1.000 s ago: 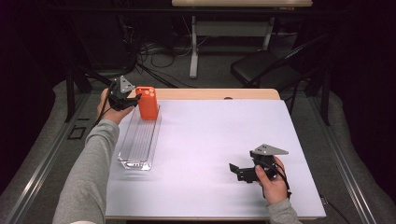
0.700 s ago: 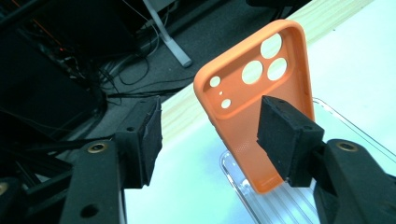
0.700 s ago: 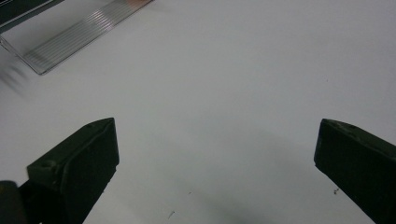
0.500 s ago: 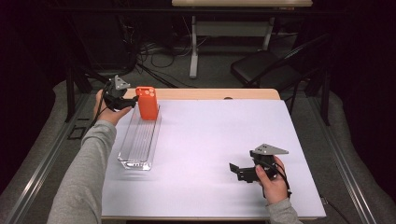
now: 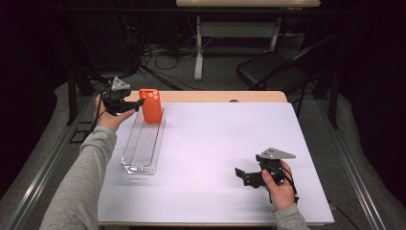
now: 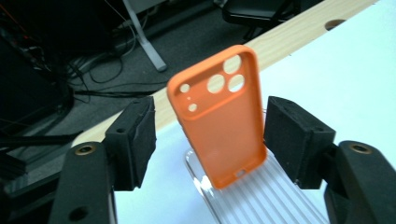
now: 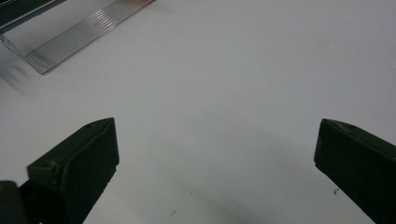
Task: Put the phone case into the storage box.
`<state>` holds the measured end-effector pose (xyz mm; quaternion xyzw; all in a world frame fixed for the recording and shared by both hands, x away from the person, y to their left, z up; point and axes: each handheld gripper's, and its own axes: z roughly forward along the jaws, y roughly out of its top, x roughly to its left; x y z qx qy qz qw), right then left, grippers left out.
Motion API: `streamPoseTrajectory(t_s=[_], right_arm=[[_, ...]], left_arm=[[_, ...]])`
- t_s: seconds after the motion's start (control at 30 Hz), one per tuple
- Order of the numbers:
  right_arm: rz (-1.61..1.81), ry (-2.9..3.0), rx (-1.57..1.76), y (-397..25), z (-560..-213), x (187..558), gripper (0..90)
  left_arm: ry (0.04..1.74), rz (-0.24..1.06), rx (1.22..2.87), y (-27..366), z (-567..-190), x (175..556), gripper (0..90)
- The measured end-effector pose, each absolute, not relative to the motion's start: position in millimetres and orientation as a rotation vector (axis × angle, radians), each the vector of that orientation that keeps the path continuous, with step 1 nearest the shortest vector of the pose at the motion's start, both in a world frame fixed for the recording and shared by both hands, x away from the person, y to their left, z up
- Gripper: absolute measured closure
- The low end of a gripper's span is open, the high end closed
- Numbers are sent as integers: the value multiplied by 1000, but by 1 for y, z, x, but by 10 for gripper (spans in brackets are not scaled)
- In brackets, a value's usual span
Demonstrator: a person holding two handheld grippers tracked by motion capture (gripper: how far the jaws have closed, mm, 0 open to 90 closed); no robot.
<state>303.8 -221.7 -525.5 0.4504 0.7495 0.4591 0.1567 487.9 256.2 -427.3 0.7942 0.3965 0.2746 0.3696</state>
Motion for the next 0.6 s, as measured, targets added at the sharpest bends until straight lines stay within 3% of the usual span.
streamPoseTrajectory(t_s=[0.3, 0.6], right_arm=[[1314, 2139, 1287, -223, -525, 302, 0], [1313, 2144, 1283, -223, -525, 301, 0]], left_arm=[[1031, 554, 1964, 255, -416, 474, 246], [1027, 446, 1923, 255, -410, 457, 231]])
